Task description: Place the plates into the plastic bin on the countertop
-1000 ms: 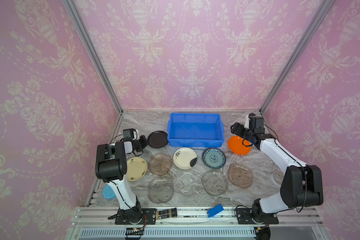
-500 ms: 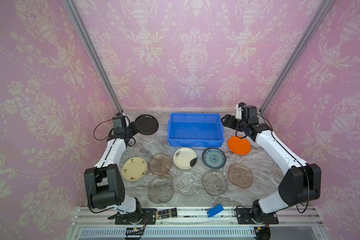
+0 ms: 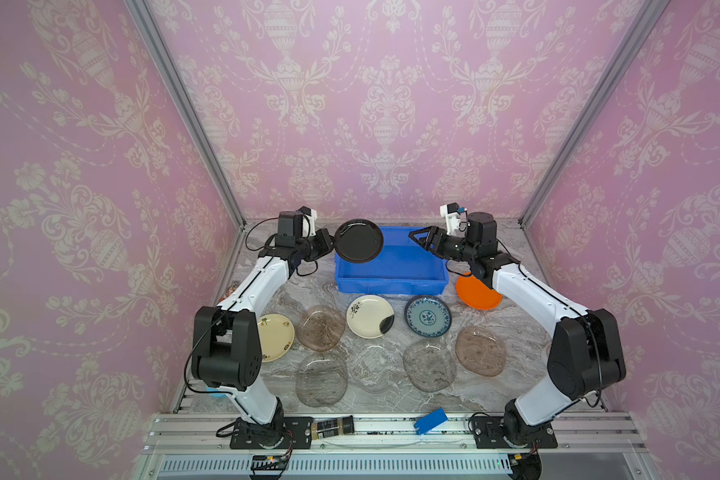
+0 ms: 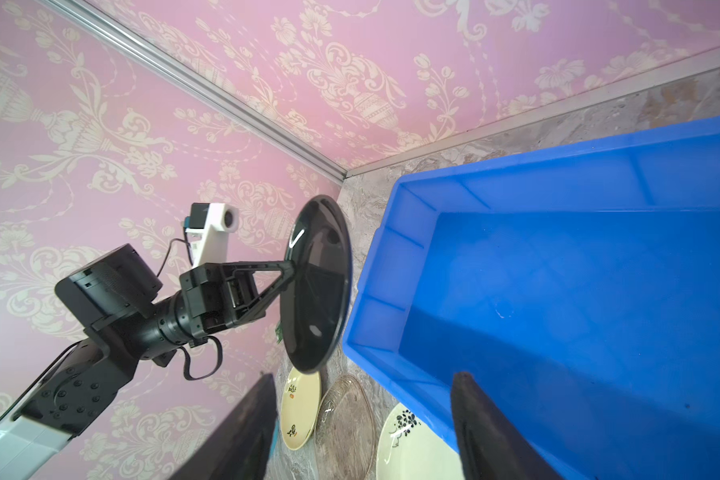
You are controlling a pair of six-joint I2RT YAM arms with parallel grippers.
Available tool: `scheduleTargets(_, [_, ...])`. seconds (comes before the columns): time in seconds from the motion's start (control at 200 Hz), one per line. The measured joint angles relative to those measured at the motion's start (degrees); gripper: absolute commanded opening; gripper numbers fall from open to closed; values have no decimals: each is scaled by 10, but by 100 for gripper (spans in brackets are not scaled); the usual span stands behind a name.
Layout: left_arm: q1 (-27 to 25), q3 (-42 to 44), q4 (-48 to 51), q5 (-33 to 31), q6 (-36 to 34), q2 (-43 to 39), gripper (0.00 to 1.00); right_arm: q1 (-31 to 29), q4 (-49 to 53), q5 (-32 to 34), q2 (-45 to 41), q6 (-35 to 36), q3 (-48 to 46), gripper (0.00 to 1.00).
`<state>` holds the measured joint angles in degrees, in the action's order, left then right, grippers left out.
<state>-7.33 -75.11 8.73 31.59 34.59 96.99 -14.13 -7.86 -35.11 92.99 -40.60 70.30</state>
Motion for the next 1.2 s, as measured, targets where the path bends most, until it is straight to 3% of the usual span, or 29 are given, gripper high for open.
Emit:
scheduleTargets(0.32, [-4, -25, -3, 19, 9, 31, 0, -8, 17, 1, 46, 3, 3, 58])
scheduleTargets(0.881, [-16, -29, 3, 24, 7, 46, 0, -44, -85, -16, 160, -78, 65, 54])
scheduleTargets(1.111, [-19, -29, 1, 26, 7, 53, 0, -46, -99, -22, 183, -98, 71, 26])
scheduleTargets(1.201, [-19, -29, 0, 26, 7, 56, 0, -49, -111, -29, 193, -107, 74, 1])
